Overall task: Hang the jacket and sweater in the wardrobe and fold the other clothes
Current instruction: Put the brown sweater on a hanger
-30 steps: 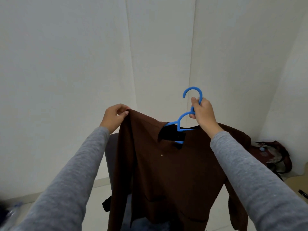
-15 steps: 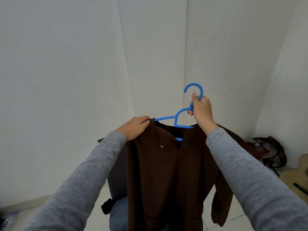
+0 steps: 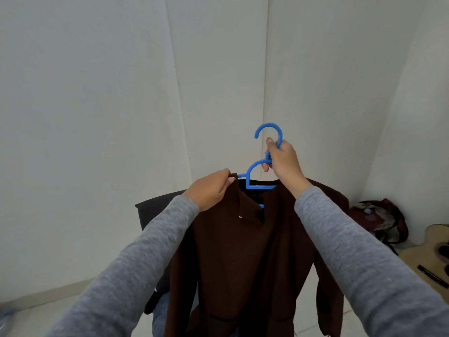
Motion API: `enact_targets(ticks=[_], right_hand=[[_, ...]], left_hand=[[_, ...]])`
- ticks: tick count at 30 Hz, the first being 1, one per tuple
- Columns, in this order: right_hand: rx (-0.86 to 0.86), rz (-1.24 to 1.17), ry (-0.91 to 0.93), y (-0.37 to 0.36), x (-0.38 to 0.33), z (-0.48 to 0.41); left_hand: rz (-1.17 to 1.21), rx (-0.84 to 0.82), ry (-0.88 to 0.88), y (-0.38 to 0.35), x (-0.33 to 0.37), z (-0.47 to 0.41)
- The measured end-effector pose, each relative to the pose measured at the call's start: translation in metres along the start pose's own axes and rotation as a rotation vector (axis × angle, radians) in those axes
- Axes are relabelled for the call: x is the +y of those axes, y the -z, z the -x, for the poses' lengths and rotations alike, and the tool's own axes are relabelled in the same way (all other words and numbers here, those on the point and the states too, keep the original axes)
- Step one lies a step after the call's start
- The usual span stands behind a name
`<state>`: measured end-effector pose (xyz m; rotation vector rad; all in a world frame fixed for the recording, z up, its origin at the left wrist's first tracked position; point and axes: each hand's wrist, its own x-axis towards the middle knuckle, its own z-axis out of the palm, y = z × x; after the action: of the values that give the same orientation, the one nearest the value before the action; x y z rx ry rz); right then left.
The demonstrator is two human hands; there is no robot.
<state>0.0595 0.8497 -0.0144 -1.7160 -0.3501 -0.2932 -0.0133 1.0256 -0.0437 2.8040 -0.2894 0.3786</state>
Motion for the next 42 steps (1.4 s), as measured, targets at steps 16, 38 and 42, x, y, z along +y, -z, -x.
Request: enact_targets(ticks=[16,38,42], right_hand=[[0.058,0.345,-0.041,0.044,0.067,-0.005],[0.085,0.260,-0.069,0.016,0.061,0.004],[0.042,0.288,0.207,0.007,0.040,0.012]], left_hand=[[0.048,0.657,0.197,0.026,-0.042,-0.001],[0.124,0.725,0.273,0.067,-0.077,0.036],[0.130,0.706,0.253,0.060,-0.076,0.038]])
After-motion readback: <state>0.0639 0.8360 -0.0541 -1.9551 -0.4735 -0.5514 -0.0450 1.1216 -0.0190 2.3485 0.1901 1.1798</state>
